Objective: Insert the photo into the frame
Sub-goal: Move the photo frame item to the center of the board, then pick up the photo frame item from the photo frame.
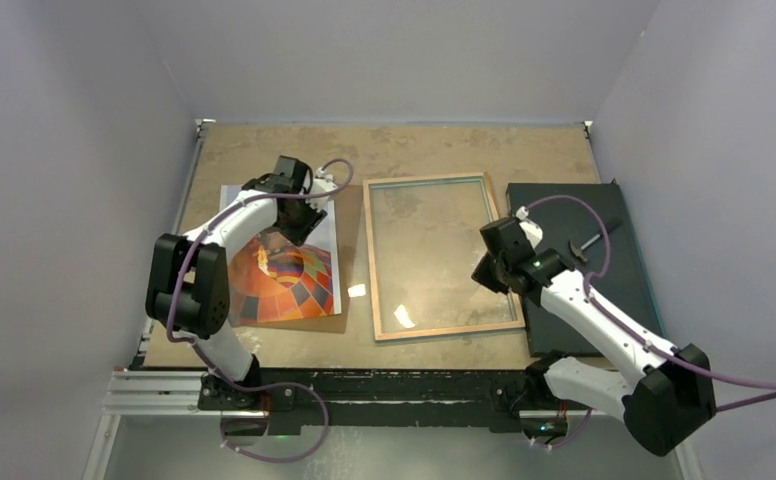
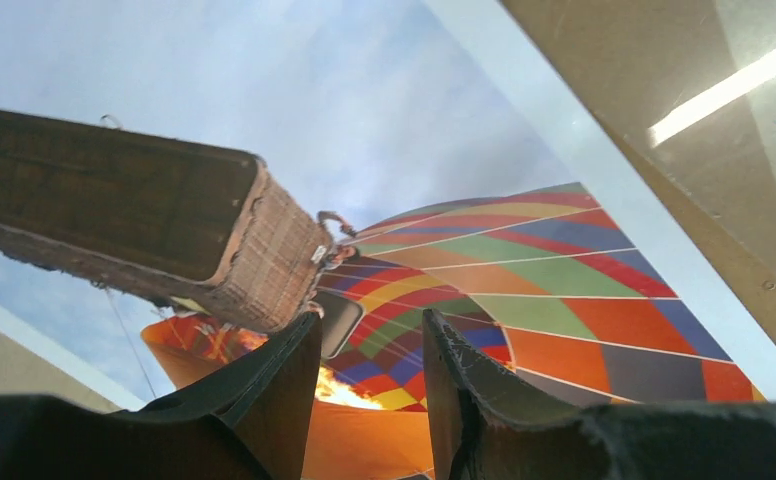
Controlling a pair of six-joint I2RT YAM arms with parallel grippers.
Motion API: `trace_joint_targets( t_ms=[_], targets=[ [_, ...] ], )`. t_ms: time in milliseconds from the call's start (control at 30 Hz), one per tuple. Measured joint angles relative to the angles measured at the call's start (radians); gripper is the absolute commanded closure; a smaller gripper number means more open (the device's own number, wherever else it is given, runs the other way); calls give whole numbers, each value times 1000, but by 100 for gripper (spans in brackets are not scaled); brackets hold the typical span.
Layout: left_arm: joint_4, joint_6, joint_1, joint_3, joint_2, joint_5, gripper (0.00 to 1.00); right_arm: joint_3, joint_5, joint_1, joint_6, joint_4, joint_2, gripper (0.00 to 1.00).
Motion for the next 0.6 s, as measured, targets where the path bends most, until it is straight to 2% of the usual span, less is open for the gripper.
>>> trace_joint_targets(
  t_ms=[100,133,200,267,300,367,467,600],
  targets=[
    [-3,-15,-39,0,16,-13,60,-71,13,-7,43,2,-49,100],
    [-5,-16,-48,0,21,-17,60,-92,13,-8,51,8,-53,95],
    [-6,-20,-66,0,28,-22,60,-122,1,-9,62,23,-39,74],
    [-6,-29,-82,0,30,-27,60,-140,-16,-10,64,37,-7,44],
    [-5,-33,-95,0,30,-31,60,-144,-32,-10,58,42,14,32],
    [-5,-37,-114,0,30,-35,60,-144,-44,-10,54,47,39,17],
    [-3,-41,-135,0,32,-39,60,-144,-58,-9,42,43,41,7],
    [0,-42,-146,0,49,-41,61,-125,-56,-12,21,32,9,1]
  ],
)
